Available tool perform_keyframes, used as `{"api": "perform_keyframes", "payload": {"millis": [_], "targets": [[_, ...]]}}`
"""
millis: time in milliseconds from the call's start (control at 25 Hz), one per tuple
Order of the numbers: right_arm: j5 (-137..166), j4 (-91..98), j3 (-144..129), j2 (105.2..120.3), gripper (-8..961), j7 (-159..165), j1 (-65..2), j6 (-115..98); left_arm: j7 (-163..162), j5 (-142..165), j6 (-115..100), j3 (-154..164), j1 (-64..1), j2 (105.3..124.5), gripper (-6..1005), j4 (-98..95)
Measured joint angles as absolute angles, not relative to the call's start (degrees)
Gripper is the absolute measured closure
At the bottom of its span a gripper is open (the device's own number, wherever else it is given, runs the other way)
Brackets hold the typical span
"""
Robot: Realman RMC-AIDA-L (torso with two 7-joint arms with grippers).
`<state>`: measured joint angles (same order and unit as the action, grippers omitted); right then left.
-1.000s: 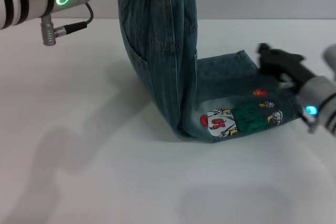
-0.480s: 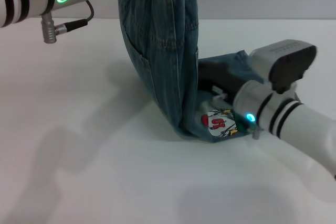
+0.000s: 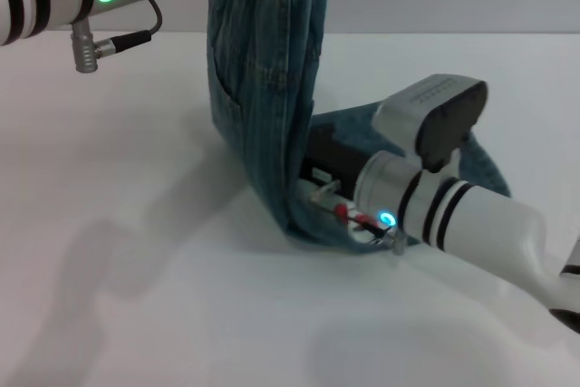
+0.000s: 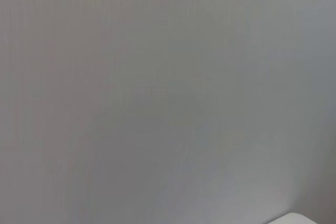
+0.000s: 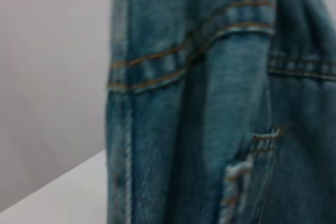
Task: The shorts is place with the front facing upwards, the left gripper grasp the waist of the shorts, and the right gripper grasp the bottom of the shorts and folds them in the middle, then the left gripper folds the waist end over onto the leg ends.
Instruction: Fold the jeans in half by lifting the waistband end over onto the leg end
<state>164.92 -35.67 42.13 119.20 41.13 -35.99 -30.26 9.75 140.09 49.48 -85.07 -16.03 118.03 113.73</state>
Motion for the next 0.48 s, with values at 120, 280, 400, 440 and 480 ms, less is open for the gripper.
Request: {"api": "perform_keyframes", "payload": {"millis": [120, 280, 400, 440, 480], "targets": [[164.9, -35.6, 41.6, 119.27, 952, 40.9, -36.3, -29.9, 9.8, 140.1, 49.4, -85.1, -16.1, 118.04, 911, 113.7], [165.0, -33.3, 43.8, 119.12, 952, 40.5, -36.2, -29.9, 9.8, 140.1, 49.4, -85.1, -16.1, 118.04, 911, 113.7], [165.1, -29.6, 47.4, 118.93, 952, 40.2, -35.9, -29.9, 9.8, 140.1, 49.4, -85.1, -16.1, 118.03, 911, 113.7], [165.1, -28.1, 49.0, 118.88, 952, 40.1, -35.7, -30.0, 9.8, 140.1, 49.4, -85.1, -16.1, 118.04, 911, 113.7], [165.1, -27.0, 50.5, 118.72, 952, 40.0, -35.5, -30.1, 9.8, 140.1, 49.4, -85.1, -16.1, 118.04, 911, 113.5]]}}
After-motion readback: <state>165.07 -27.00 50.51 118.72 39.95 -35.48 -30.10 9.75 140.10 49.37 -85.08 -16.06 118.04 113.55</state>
